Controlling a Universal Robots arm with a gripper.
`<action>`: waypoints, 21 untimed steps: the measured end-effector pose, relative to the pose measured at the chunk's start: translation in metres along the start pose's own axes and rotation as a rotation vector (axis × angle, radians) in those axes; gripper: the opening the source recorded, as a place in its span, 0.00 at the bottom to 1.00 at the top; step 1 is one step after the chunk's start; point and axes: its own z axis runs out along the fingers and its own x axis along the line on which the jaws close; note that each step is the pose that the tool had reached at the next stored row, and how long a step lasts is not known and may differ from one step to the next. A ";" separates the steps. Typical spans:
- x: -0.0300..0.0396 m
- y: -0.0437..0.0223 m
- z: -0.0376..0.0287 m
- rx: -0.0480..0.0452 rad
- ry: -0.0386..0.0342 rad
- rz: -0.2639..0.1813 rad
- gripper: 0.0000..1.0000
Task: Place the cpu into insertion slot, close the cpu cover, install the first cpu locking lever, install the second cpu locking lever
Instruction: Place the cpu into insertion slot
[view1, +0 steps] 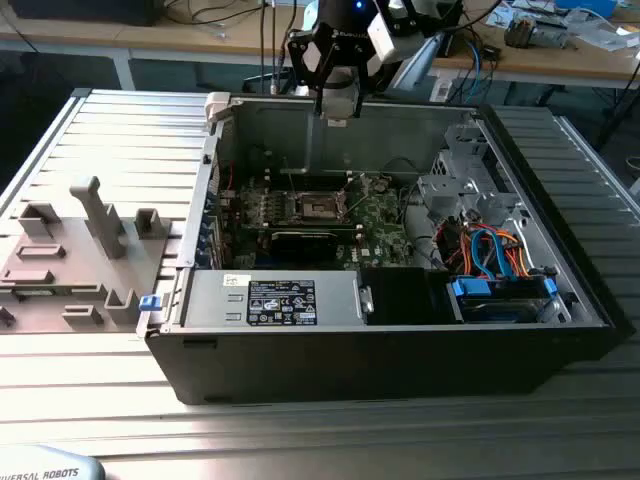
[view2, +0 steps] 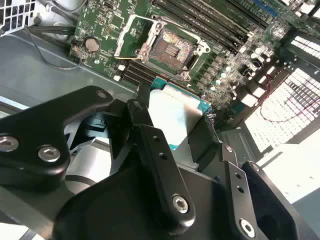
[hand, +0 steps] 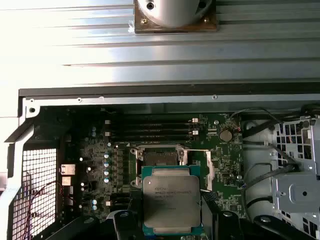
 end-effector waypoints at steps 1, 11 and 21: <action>0.0000 0.0000 0.0000 0.0001 0.0000 0.000 0.55; 0.0023 -0.0003 0.0029 0.0000 0.0000 0.000 0.55; 0.0031 -0.0006 0.0060 0.0000 0.0000 0.000 0.55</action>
